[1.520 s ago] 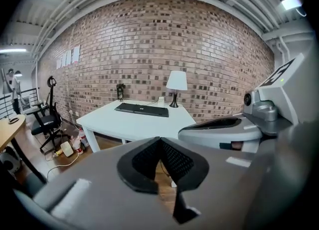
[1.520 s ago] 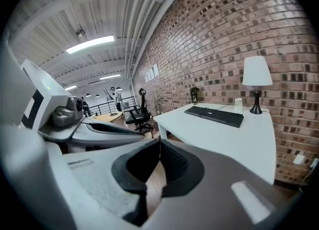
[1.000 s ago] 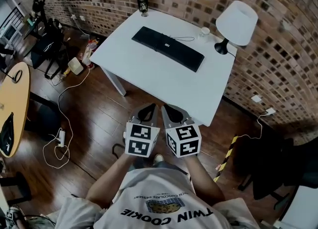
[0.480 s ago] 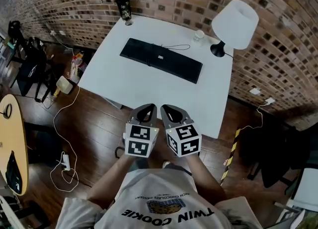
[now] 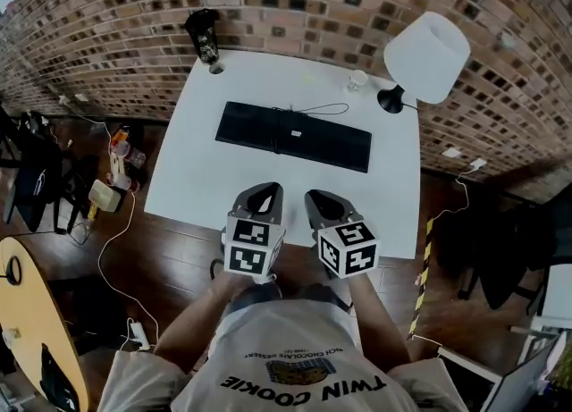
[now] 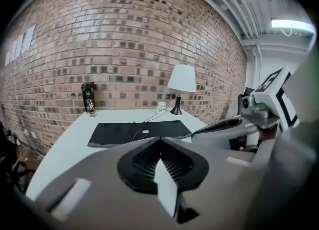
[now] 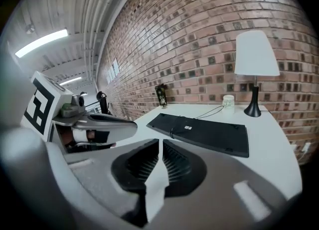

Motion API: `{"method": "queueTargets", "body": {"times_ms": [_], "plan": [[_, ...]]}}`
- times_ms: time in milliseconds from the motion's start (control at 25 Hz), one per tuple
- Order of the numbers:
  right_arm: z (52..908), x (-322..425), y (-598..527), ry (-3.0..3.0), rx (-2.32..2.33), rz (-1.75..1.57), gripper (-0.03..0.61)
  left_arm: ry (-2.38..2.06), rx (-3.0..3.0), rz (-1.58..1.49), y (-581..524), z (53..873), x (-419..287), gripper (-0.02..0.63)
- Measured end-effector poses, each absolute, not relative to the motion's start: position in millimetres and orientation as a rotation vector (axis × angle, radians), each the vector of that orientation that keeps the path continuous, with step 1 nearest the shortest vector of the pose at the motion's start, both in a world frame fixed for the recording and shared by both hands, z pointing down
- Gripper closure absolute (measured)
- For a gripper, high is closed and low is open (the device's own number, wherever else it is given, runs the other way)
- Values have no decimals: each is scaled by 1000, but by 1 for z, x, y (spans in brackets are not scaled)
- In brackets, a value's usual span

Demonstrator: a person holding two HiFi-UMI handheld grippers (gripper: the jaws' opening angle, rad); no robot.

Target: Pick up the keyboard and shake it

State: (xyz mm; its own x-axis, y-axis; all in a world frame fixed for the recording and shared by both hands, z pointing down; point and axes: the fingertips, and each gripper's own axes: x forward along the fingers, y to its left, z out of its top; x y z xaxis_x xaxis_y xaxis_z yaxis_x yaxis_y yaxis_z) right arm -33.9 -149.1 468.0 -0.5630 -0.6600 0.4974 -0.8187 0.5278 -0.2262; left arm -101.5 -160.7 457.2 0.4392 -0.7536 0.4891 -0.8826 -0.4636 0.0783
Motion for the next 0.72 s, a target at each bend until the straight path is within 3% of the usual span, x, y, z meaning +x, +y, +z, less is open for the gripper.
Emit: {"method": "queueTargets", "body": {"times_ms": [720], "plan": [[511,125,-286,-2199,1532,838,420,-1408,2283,711,-324,501,-208,516]]}}
